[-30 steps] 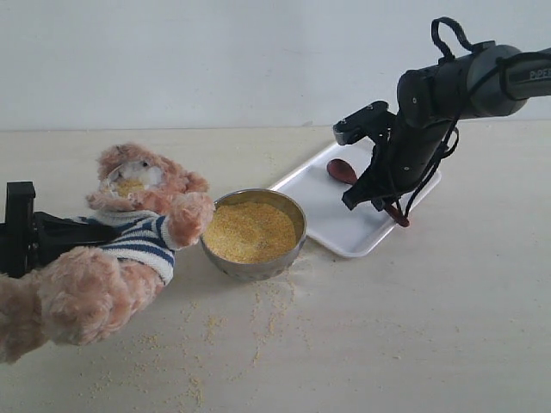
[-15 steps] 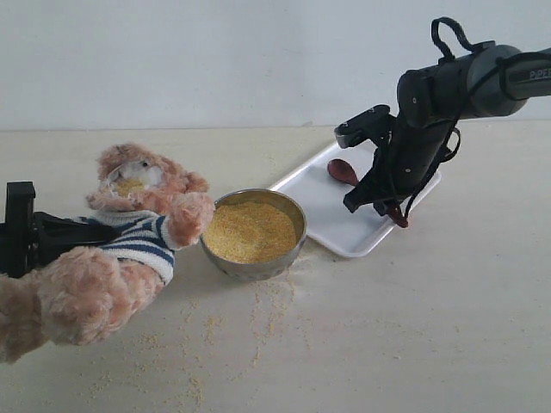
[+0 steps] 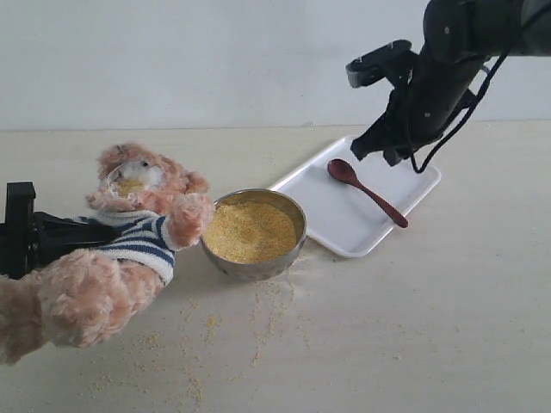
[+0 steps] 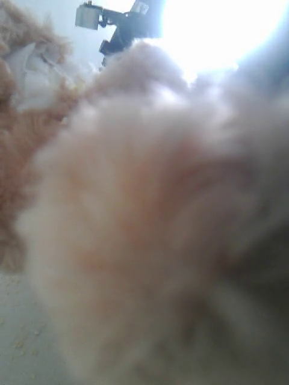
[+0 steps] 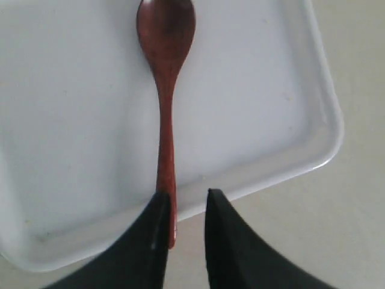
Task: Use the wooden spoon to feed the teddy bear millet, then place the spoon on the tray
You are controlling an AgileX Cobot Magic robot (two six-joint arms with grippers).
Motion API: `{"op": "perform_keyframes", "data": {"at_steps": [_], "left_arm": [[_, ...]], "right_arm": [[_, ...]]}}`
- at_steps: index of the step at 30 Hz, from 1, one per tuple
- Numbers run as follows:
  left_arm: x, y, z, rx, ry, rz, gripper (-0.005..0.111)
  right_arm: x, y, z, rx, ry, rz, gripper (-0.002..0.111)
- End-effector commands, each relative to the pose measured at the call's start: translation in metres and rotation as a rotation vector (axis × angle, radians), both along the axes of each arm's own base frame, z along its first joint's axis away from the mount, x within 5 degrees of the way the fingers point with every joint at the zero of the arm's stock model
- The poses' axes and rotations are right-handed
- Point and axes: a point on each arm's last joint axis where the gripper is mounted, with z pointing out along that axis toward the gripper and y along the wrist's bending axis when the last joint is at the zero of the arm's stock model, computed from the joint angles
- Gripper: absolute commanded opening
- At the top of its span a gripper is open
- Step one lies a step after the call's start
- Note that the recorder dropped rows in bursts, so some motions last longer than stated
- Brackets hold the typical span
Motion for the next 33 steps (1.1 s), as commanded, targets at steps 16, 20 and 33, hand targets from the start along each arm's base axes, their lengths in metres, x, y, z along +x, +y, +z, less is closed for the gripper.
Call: {"op": "perform_keyframes", "data": {"at_steps": [16, 20, 33], "left_arm": [[0.003, 0.004, 0.005, -0.039, -0.036, 0.010, 0.005], [0.008, 0.019, 0.008, -0.029, -0.058, 0.062, 0.005], [0.025, 0.043, -0.006, 0.330, -0.079, 0.130, 0.005]], "right_arm": [[-0.043, -0.109, 0.173, 0.107, -0.528, -0.378, 0.000], [-0.074, -0.116, 0.206, 0.220, -0.759, -0.361, 0.000], [-0.163, -0.115, 0.194, 0.351, -1.008, -0.243, 0.000]]}}
